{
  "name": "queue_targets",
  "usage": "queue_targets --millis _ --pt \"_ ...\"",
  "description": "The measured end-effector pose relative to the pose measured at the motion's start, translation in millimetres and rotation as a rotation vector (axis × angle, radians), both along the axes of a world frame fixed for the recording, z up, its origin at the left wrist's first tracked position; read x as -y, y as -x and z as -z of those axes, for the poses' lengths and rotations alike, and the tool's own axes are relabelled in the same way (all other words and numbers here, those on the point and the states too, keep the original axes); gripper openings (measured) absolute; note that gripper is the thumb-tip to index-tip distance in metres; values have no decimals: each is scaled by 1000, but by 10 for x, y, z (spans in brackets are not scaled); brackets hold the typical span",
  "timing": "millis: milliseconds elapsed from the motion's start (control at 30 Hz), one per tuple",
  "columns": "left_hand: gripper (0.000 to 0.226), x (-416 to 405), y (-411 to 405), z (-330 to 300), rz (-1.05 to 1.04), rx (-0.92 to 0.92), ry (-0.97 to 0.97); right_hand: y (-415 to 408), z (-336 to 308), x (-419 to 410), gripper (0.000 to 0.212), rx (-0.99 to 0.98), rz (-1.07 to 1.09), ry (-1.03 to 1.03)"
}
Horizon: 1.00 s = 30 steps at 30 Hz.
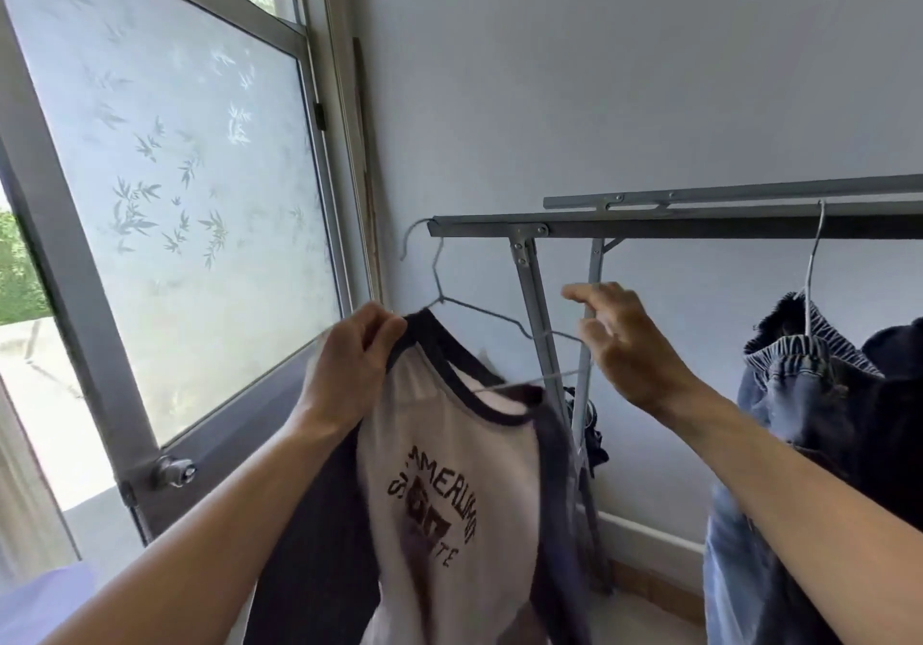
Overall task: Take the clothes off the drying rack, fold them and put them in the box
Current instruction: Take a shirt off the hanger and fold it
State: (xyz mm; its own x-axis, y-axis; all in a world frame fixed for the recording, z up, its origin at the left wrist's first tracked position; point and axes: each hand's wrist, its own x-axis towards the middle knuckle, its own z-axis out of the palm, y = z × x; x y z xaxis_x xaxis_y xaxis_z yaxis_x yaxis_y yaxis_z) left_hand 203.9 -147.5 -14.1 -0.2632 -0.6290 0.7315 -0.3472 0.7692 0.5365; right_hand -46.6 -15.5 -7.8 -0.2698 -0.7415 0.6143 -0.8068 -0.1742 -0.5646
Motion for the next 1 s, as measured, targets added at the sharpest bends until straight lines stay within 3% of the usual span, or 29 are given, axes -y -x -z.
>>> queue_targets --millis 100,200,367,467,567,667,767,1000 --pt "22 -34 160 85 9 95 18 -214 -95 85 42 -151 -71 -203" --pt "19 -115 282 129 37 121 59 -378 -114 145 37 13 -268 -248" --pt "20 -95 329 170 117 144 51 -397 -82 181 19 119 -254 -187" --pt "27 27 319 188 158 110 -12 -328 -176 126 23 156 -127 -218" --pt "31 189 279 204 110 -67 -161 -102 -502 -117 21 215 -21 -253" --pt "30 316 261 237 67 -178 -268 228 -788 -347 23 138 227 -231" --pt "30 300 347 258 123 -70 -246 420 -829 -235 27 132 448 -166" --pt "24 161 512 29 63 307 -50 259 -743 383 22 163 524 -228"
